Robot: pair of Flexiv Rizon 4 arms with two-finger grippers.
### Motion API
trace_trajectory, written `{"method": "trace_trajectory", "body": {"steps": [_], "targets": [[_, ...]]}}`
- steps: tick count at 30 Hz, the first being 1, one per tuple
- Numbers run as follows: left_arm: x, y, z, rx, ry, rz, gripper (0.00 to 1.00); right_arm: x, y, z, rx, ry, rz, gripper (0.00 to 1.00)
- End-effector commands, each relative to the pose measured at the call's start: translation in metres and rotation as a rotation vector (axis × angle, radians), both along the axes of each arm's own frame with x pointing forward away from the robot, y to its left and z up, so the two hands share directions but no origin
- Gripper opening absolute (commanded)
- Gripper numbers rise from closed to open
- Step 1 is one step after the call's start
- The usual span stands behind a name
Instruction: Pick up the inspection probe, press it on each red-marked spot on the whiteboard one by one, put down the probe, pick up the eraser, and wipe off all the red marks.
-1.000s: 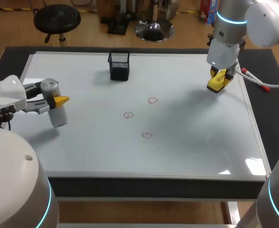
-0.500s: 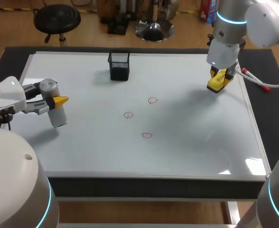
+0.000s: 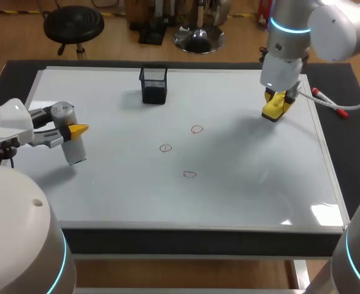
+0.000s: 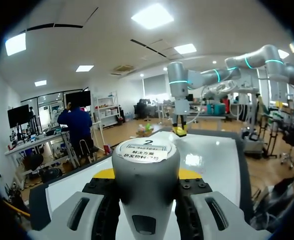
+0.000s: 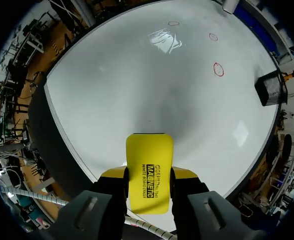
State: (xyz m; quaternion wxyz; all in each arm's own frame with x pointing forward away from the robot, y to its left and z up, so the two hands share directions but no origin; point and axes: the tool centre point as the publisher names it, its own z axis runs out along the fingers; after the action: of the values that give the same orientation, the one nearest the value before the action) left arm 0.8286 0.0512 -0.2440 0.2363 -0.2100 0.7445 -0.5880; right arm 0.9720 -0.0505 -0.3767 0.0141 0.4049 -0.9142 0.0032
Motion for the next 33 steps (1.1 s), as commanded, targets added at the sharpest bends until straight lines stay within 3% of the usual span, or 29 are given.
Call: {"method": "trace_trajectory", "body": {"steps": [1,12,21,33], "targets": [[0.000,-0.002,0.000,0.000,-0.003,0.006,0.00,-0.009,0.028,0.005,-0.033,-0.006,0.041,0.00],[0.000,-0.002,0.000,0.000,-0.003,0.006,0.00,-0.040,0.104,0.012,-0.025,-0.022,0.221,0.00],[0.000,-0.002,0.000,0.000,-0.003,0.006,0.00,-0.062,0.167,0.007,-0.076,-0.015,0.401,0.00],[0.000,-0.002,0.000,0.000,-0.003,0.006,0.00,-0.079,0.241,-0.005,-0.087,-0.002,0.590,0.00]]}}
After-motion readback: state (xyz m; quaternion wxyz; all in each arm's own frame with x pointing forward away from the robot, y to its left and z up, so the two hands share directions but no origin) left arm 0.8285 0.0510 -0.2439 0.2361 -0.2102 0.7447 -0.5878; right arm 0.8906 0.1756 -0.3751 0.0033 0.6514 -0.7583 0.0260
